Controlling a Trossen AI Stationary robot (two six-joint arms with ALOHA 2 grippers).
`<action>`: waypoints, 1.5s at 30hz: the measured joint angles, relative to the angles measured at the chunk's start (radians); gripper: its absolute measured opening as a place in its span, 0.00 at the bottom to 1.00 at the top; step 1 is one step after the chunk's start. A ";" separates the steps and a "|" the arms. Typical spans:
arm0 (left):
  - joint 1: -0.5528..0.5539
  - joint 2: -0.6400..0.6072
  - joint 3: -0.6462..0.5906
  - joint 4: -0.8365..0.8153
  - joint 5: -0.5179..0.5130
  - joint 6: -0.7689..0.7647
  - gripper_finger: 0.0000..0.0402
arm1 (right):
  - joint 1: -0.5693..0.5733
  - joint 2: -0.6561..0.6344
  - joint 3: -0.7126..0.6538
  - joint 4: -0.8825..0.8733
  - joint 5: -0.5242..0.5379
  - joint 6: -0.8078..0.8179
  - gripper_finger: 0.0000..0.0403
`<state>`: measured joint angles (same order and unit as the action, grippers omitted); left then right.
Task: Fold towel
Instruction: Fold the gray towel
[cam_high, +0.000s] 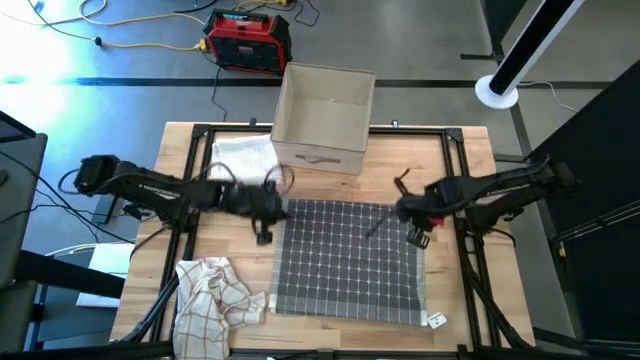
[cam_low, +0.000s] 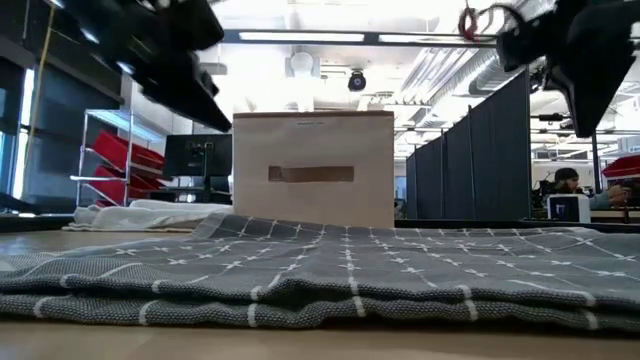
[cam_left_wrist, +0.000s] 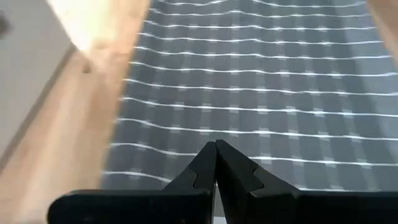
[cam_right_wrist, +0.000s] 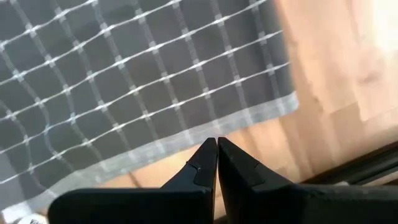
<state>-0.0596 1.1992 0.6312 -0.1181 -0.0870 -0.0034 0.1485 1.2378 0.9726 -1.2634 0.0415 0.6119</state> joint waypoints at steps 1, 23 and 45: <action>0.052 0.000 0.000 0.000 0.038 0.025 0.00 | -0.038 -0.012 -0.008 0.007 -0.004 -0.029 0.00; 0.433 0.322 0.213 -0.290 0.174 0.316 0.40 | -0.498 0.012 -0.022 0.158 -0.005 -0.564 0.51; 0.424 0.359 0.213 -0.214 0.171 0.375 0.41 | -0.527 0.242 -0.218 0.333 -0.078 -0.595 0.52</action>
<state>0.3646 1.5578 0.8440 -0.3320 0.0839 0.3720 -0.3782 1.4795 0.7551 -0.9302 -0.0360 0.0170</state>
